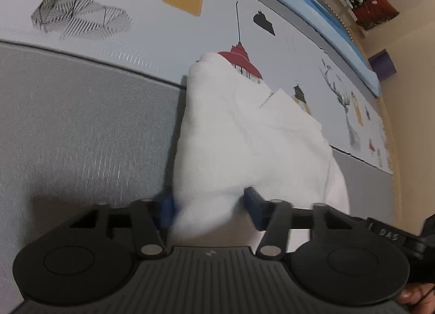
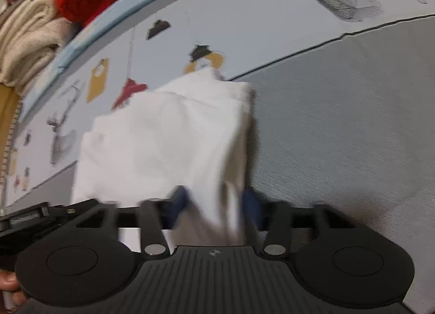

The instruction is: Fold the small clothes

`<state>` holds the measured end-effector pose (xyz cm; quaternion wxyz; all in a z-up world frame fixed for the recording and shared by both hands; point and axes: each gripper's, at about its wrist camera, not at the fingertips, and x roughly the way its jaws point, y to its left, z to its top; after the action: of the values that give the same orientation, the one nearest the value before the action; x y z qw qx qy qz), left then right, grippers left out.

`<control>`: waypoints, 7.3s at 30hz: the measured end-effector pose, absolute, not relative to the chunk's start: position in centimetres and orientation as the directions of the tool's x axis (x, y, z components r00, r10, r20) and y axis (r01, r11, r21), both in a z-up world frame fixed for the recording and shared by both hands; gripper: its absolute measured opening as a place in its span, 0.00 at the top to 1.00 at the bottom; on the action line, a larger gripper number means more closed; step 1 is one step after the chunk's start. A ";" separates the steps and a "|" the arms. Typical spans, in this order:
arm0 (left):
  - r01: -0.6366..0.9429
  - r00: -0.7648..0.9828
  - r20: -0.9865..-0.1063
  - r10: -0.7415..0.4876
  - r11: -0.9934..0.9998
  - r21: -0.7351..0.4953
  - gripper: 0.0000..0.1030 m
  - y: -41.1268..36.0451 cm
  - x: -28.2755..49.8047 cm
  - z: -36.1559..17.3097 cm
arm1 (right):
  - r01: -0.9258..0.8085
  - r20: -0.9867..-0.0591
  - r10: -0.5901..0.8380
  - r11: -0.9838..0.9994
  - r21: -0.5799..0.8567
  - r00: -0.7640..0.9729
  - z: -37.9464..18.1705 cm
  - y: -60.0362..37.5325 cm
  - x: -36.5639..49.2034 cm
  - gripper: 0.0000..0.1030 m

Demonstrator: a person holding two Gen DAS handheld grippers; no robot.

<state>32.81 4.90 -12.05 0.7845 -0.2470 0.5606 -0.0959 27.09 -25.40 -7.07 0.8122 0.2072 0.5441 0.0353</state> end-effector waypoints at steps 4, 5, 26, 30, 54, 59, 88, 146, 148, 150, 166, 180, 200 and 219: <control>-0.033 0.463 -0.804 -0.374 0.899 -0.437 0.72 4.2 32.8 -9.0 | 0.159 -0.829 0.283 0.903 0.400 0.483 -5.9 -25.0 27.1 0.80; -0.010 0.509 -0.782 -0.360 0.906 -0.424 0.72 4.2 32.7 -7.8 | 0.140 -0.797 0.288 0.898 0.418 0.531 -5.1 -24.8 27.2 0.80; -0.064 0.375 -0.868 -0.326 0.925 -0.375 0.32 6.8 32.5 -9.8 | 0.009 -0.866 0.132 0.988 0.156 0.483 -6.1 -21.3 28.1 0.49; 0.002 0.364 -0.860 -0.357 0.924 -0.382 0.32 6.5 31.9 -9.0 | -0.014 -0.849 0.162 0.984 0.179 0.503 -5.2 -21.4 27.5 0.49; 0.143 0.330 -0.917 -0.225 0.972 -0.187 0.38 6.0 28.0 -9.2 | -0.051 -0.919 0.122 0.993 0.111 0.375 -6.0 -23.3 24.9 0.68; 0.197 0.559 -0.827 -0.053 0.978 0.071 0.15 4.5 25.0 -4.9 | -0.016 -0.884 -0.021 0.999 -0.032 0.466 -4.1 -23.8 22.6 0.66; -0.022 0.768 -0.640 -0.009 0.999 -0.042 0.00 2.1 8.6 2.5 | -0.109 -0.542 0.078 0.994 -0.026 0.837 5.7 -19.9 4.6 0.18; 0.008 0.702 -0.709 -0.071 0.996 -0.091 0.00 2.2 10.6 0.8 | -0.145 -0.636 0.105 0.989 -0.011 0.765 3.3 -18.1 6.2 0.18; 0.008 0.697 -0.713 -0.073 0.995 -0.095 0.00 2.2 10.6 0.7 | -0.147 -0.634 0.109 0.989 -0.007 0.766 3.4 -18.1 6.2 0.18; 0.010 0.696 -0.714 -0.075 0.995 -0.095 0.00 2.0 10.5 0.7 | -0.150 -0.633 0.111 0.989 -0.007 0.766 3.5 -18.2 6.2 0.18; 0.014 0.694 -0.716 -0.077 0.995 -0.094 0.00 1.8 10.6 0.5 | -0.149 -0.635 0.116 0.989 0.001 0.764 3.4 -18.4 6.3 0.18; 0.017 0.693 -0.717 -0.078 0.996 -0.092 0.00 1.8 10.7 0.4 | -0.149 -0.635 0.116 0.989 0.001 0.764 3.4 -18.4 6.3 0.18; 0.020 0.693 -0.716 -0.081 0.995 -0.093 0.00 1.8 10.7 0.3 | -0.152 -0.638 0.117 0.988 0.000 0.761 3.3 -18.3 6.2 0.18; 0.022 0.694 -0.715 -0.083 0.995 -0.094 0.00 1.8 10.6 0.3 | -0.157 -0.645 0.120 0.988 0.001 0.754 3.0 -18.1 6.2 0.18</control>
<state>10.63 1.76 0.34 0.9194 -0.0390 0.3903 -0.0287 6.17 -18.10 2.97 0.9362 -0.0266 0.3426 0.0739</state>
